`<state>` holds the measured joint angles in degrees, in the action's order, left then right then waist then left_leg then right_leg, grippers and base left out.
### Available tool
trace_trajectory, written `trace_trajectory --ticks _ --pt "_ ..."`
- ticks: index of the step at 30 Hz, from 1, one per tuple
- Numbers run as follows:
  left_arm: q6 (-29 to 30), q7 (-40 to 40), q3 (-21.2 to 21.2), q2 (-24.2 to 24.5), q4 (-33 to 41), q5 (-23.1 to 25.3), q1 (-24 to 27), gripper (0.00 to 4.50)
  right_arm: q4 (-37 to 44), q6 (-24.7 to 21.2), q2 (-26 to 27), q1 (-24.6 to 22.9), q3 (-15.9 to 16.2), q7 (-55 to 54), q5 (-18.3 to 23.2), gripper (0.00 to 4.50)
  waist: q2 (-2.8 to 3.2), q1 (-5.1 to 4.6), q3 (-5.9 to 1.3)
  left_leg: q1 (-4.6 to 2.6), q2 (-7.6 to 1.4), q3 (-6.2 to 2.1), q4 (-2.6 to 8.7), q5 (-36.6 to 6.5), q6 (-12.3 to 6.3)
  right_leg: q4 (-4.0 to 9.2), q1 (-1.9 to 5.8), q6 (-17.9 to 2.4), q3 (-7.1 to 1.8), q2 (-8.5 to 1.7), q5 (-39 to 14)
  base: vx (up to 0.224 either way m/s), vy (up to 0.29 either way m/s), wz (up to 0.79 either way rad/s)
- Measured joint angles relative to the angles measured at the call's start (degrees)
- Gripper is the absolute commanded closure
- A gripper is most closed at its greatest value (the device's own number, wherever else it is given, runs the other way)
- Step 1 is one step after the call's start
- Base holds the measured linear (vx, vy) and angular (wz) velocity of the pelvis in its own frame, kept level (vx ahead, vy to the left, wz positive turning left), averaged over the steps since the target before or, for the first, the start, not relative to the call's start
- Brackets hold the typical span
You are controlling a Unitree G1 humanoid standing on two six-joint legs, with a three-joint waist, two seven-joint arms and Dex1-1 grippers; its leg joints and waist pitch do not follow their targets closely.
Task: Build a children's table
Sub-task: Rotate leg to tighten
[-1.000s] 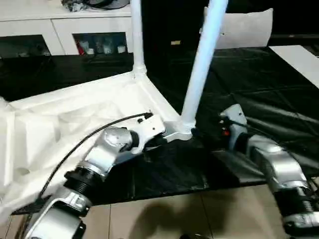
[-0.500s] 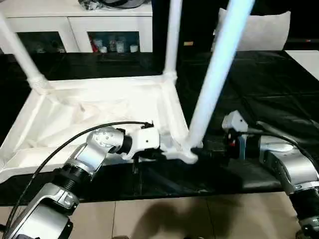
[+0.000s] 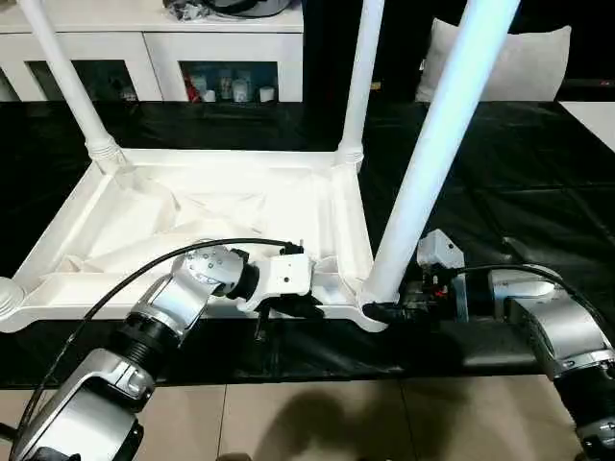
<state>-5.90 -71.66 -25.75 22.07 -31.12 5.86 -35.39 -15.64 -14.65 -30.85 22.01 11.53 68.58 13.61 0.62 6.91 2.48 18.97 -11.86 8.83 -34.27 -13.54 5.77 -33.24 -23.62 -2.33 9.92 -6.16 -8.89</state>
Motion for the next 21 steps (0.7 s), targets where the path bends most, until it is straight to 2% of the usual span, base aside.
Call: trace_trajectory --ticks 5,9,13,17,21 --pt "-0.1 -0.1 0.0 -0.1 0.0 0.0 0.0 4.50 0.0 -1.2 0.0 0.0 -0.3 0.1 0.5 1.75 -0.02 0.12 -0.01 0.00 0.00 0.00 -0.01 0.0 0.00 -0.02 0.00 0.0 0.00 0.00 0.0 0.000 0.000 0.00" --pt "1.4 -0.6 0.2 -0.1 0.7 -0.8 0.6 4.50 0.5 -3.4 0.4 -0.9 -1.2 0.2 1.8 1.81 0.00 0.21 -0.06 -0.01 -0.01 0.00 -0.01 0.0 0.00 -0.03 0.00 0.0 0.00 0.00 0.0 0.000 0.000 0.00" --pt "8.3 -0.1 2.1 -0.6 3.2 -1.8 2.1 4.50 2.6 -6.7 3.3 -1.8 -2.0 -4.3 1.7 1.83 0.03 -0.48 -0.28 -0.14 -0.02 0.02 -0.03 0.0 0.03 -0.18 0.02 0.0 -0.03 0.01 0.0 0.000 0.000 0.00" --pt "17.0 7.6 5.1 -3.2 3.9 -0.9 3.0 4.50 1.3 -9.7 10.9 -1.6 -5.0 -17.8 0.1 1.83 0.09 -2.38 -0.31 -0.87 0.00 0.08 -0.16 -0.1 0.47 -0.09 0.59 0.0 0.00 0.01 0.0 0.000 0.000 0.00" --pt "23.3 16.4 7.3 -8.6 4.1 -0.4 3.3 4.50 -2.1 -11.4 15.6 1.3 -7.8 -29.0 -1.3 1.84 0.15 -4.67 -0.32 -0.77 0.00 -0.04 -0.26 -0.1 0.41 0.75 0.86 0.2 0.27 0.01 0.1 0.000 0.000 0.00"
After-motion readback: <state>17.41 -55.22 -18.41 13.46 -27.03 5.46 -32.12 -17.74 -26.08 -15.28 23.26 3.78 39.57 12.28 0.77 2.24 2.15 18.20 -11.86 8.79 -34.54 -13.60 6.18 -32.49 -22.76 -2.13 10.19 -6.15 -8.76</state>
